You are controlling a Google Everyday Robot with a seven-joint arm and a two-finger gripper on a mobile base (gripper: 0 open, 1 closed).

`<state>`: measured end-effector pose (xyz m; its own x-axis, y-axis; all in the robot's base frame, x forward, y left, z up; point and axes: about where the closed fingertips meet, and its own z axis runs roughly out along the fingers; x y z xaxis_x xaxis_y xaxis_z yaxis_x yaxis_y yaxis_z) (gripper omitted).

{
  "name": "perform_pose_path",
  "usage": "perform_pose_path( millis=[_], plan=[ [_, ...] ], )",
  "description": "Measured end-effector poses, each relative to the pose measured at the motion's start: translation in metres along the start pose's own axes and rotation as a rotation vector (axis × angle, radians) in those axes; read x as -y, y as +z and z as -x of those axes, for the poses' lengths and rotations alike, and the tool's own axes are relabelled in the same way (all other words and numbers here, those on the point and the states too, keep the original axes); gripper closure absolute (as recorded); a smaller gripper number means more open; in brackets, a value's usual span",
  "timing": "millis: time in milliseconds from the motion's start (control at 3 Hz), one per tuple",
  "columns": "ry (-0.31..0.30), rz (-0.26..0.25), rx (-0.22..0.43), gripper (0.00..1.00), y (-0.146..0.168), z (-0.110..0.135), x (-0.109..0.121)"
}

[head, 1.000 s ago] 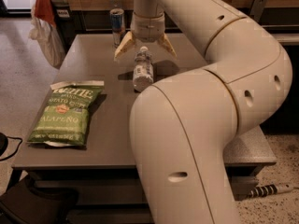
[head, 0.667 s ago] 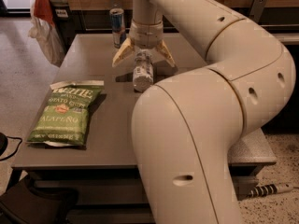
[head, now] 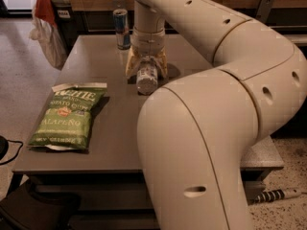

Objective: Place blue plastic bottle upright

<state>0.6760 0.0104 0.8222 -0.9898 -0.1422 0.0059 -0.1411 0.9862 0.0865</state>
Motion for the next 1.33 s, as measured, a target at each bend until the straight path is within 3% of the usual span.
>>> perform_pose_path(
  millis=[1000, 1333],
  plan=[
    [-0.001, 0.006, 0.015, 0.99, 0.003, 0.0059, -0.0031],
    [-0.001, 0.007, 0.016, 1.0, 0.0035, 0.0064, -0.0034]
  ],
)
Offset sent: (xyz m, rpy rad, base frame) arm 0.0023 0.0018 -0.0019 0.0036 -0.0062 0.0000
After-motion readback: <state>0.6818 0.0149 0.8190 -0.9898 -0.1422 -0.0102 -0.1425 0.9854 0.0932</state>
